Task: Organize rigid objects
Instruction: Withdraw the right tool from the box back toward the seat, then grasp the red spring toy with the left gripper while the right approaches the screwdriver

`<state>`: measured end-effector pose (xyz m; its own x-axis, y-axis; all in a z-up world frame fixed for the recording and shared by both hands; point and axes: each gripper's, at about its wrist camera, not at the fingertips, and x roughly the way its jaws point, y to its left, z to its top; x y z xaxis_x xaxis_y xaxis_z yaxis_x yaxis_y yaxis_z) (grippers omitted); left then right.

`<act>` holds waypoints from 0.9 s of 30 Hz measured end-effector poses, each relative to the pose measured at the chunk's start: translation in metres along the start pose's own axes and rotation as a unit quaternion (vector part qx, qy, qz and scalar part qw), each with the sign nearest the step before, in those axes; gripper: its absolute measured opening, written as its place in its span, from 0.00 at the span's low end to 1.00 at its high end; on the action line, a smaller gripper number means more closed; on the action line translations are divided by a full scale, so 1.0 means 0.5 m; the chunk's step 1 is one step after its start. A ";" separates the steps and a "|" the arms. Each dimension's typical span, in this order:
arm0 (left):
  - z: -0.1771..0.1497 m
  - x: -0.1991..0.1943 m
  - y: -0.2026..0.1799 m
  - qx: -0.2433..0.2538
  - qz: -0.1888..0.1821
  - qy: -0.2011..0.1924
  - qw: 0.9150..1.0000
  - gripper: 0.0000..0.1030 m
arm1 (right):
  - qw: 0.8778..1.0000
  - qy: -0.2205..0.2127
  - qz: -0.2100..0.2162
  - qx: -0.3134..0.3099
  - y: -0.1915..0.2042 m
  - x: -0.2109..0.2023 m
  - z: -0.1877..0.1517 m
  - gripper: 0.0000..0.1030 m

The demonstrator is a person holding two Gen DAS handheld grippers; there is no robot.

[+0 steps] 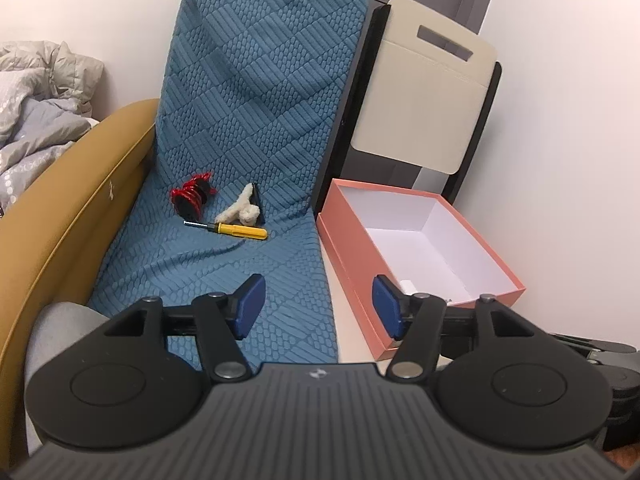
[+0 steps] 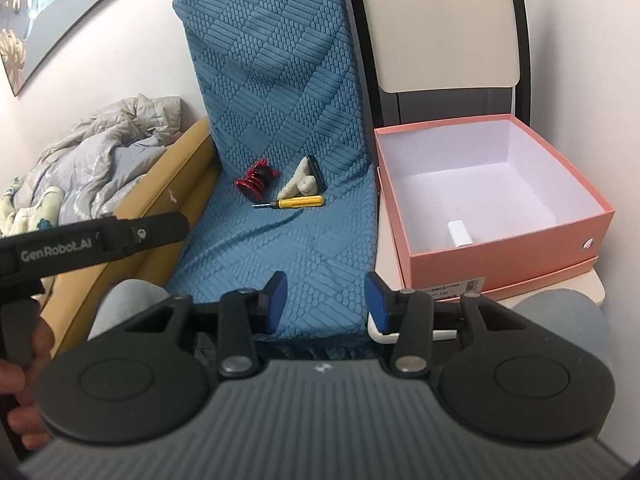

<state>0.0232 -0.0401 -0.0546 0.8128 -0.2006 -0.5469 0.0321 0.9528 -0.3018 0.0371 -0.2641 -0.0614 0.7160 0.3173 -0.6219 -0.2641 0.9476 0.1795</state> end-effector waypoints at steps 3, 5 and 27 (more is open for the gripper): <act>0.002 0.028 0.013 -0.006 0.000 0.007 1.000 0.63 | 1.000 0.003 0.001 -0.002 -0.004 0.018 0.003 0.45; 0.006 0.050 0.022 -0.007 0.002 0.010 1.000 0.63 | 1.000 0.005 0.002 -0.005 -0.006 0.033 0.005 0.45; 0.054 0.395 0.218 -0.024 0.036 0.044 0.998 0.63 | 0.997 0.036 0.037 -0.051 0.005 0.331 0.074 0.55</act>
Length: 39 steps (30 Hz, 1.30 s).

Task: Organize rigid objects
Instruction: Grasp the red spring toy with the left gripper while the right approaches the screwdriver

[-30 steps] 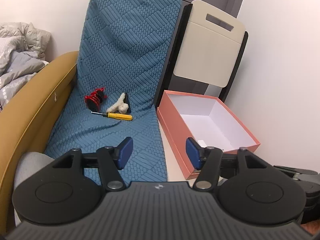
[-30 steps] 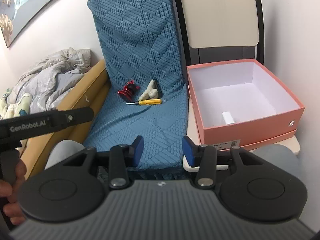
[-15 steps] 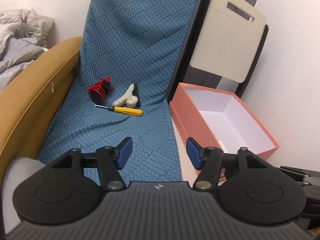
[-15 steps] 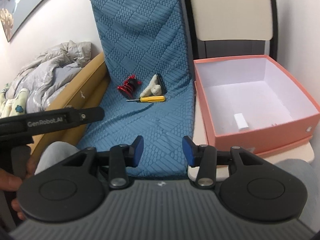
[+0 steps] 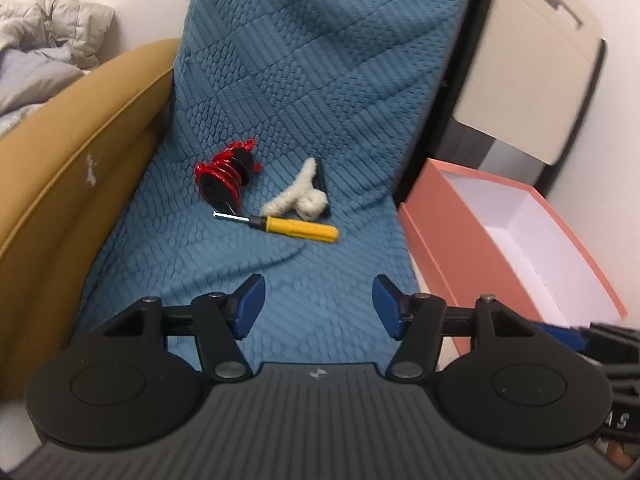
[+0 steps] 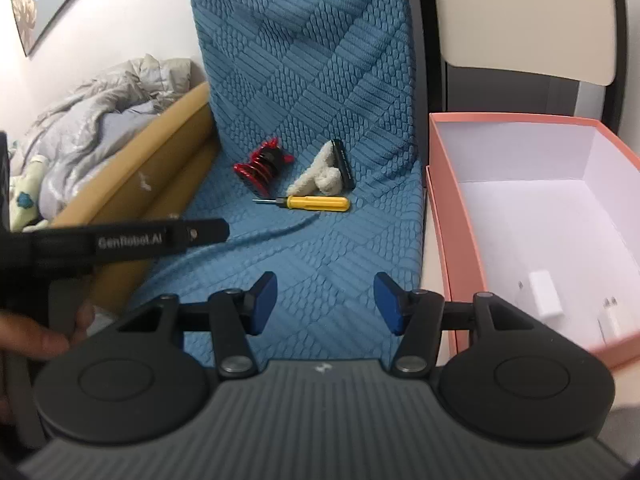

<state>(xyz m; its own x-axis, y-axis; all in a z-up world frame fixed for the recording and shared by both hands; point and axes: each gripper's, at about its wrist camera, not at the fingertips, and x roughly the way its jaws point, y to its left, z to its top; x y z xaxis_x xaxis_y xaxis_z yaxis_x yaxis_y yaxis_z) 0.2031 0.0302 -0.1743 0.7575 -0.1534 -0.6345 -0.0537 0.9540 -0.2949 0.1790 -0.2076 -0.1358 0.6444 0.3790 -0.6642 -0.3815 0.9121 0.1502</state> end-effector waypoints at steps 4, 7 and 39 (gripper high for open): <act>0.029 0.085 0.032 0.007 0.006 0.001 1.000 0.63 | 1.000 0.007 0.003 -0.017 -0.003 0.069 0.011 0.55; 0.046 0.136 0.050 0.019 0.012 -0.003 1.000 0.69 | 0.999 0.009 0.004 -0.038 0.010 0.121 0.020 0.55; 0.231 0.398 0.173 0.129 0.043 0.009 0.991 0.71 | 0.977 0.078 0.004 -0.198 0.043 0.468 0.141 0.54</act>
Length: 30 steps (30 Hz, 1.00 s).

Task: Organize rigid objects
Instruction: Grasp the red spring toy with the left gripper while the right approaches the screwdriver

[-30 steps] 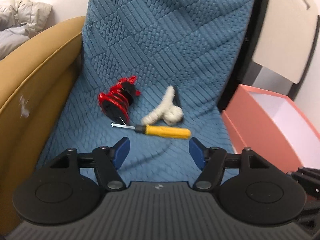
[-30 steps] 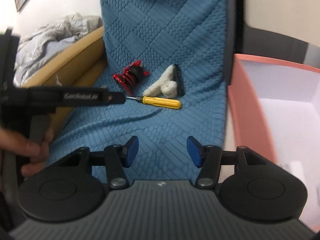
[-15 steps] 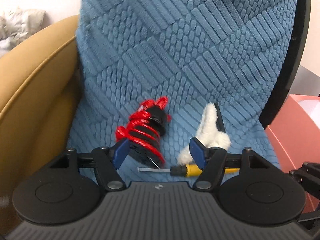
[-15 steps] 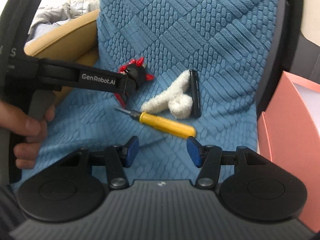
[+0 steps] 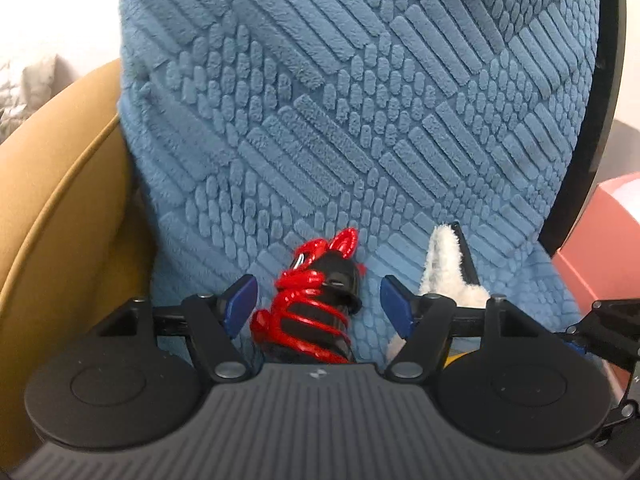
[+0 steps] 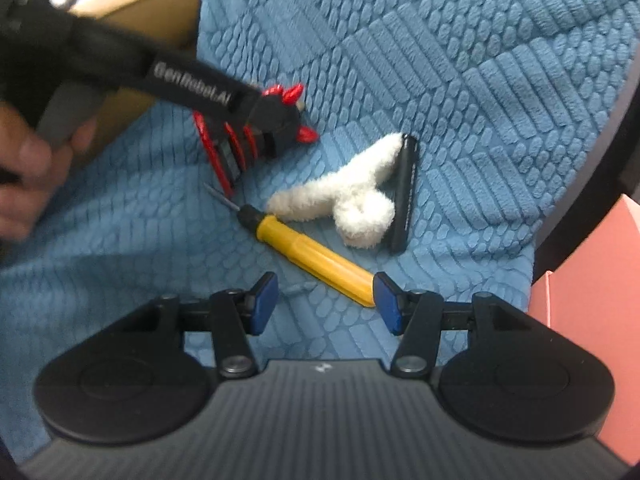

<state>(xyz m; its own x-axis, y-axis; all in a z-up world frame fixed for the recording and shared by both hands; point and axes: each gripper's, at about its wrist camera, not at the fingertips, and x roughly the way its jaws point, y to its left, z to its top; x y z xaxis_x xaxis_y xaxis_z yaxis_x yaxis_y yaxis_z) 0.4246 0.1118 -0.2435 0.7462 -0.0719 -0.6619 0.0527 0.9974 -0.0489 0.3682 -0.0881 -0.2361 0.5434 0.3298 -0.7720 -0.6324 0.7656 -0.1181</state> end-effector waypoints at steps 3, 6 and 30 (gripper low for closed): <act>0.004 0.016 -0.006 0.022 -0.005 0.007 1.000 0.71 | 1.000 0.001 0.006 -0.020 0.002 0.007 0.006 0.54; 0.008 0.036 -0.010 0.034 -0.009 0.016 0.999 0.71 | 0.999 0.006 0.014 -0.040 0.003 0.016 0.014 0.51; -0.024 0.015 0.006 -0.014 -0.037 0.057 0.998 0.62 | 0.994 0.056 0.016 -0.087 -0.015 -0.027 0.030 0.11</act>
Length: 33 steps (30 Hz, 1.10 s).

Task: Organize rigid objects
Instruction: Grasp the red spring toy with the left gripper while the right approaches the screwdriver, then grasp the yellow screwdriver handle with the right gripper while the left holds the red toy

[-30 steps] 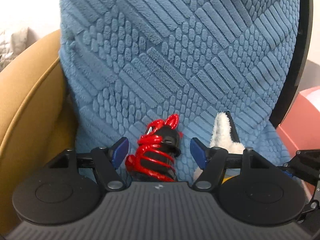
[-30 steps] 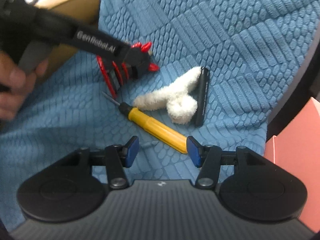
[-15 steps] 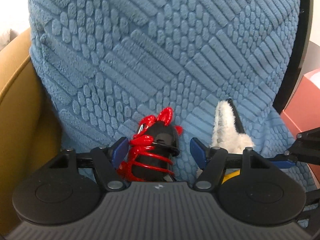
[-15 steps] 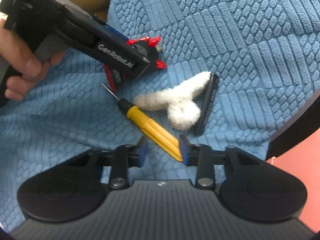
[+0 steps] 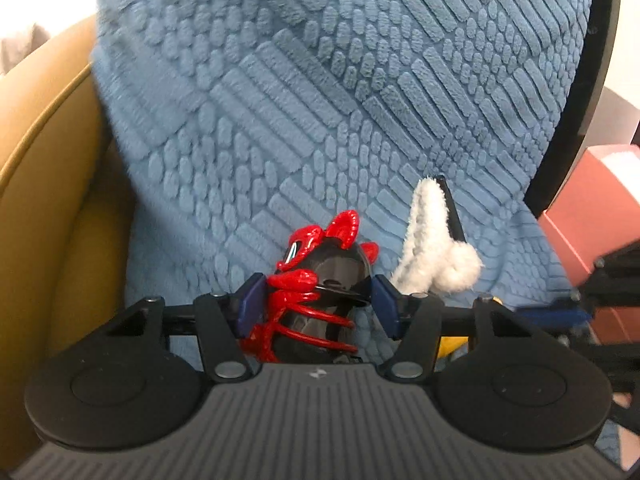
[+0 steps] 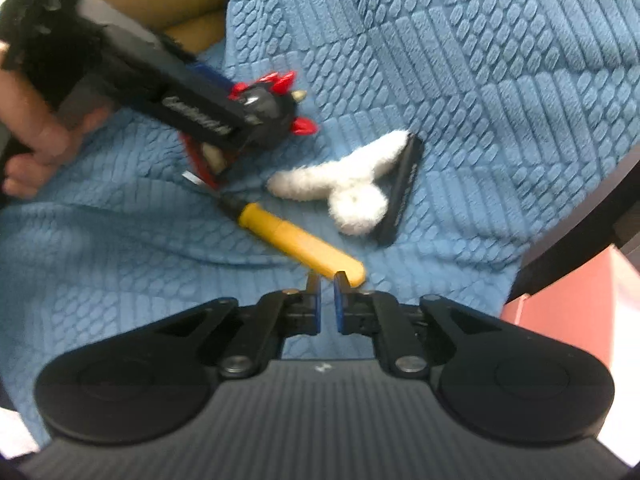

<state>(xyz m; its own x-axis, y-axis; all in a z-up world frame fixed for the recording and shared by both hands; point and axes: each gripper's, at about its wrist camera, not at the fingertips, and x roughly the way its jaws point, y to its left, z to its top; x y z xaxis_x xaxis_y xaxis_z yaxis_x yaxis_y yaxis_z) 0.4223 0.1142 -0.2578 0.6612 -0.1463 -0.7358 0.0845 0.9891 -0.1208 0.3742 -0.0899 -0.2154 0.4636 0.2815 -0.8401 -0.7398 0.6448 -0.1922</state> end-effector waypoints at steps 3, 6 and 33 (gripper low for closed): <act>-0.015 -0.021 0.008 -0.020 0.002 -0.003 1.000 0.62 | 1.000 0.003 0.024 -0.019 -0.005 0.008 0.010 0.12; -0.024 -0.039 0.018 -0.041 0.004 -0.006 0.999 0.61 | 0.998 -0.007 0.031 -0.052 -0.001 0.013 0.021 0.30; -0.097 -0.168 -0.009 -0.127 0.011 -0.074 0.989 0.60 | 0.999 0.016 0.042 0.013 0.063 -0.053 -0.056 0.08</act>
<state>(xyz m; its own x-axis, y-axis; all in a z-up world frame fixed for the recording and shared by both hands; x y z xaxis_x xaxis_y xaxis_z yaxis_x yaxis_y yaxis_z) 0.3302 0.1211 -0.2279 0.7638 -0.1018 -0.6374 -0.1090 0.9530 -0.2828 0.3250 -0.0968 -0.2134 0.3840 0.3127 -0.8688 -0.7623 0.6383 -0.1072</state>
